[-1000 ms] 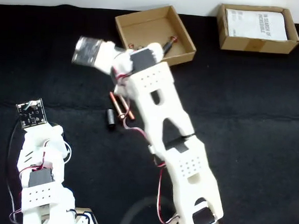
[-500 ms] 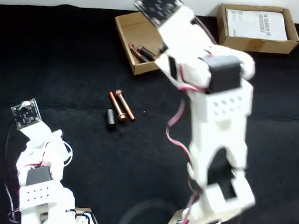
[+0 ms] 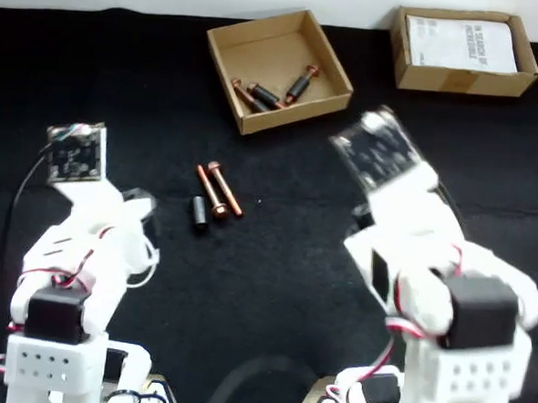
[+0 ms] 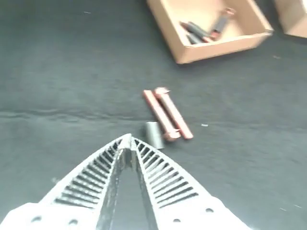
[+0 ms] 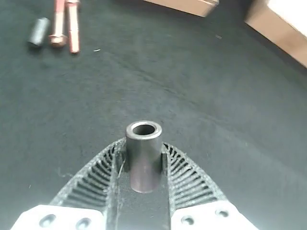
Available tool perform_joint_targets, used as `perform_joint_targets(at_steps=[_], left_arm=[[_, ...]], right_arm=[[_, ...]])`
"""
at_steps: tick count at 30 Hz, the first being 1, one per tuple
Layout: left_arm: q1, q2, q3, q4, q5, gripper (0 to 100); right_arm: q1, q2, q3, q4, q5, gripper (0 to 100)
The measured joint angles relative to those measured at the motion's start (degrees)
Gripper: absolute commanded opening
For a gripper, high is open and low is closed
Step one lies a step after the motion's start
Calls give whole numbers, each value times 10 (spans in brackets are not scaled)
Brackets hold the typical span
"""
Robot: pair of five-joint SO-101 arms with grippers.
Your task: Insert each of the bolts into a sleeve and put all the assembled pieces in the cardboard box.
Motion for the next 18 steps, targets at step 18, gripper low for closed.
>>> perform_joint_targets(at_steps=[18], left_arm=[[134, 556, -405, 98, 183, 10]], right_arm=[[303, -221, 329, -123, -21, 8]])
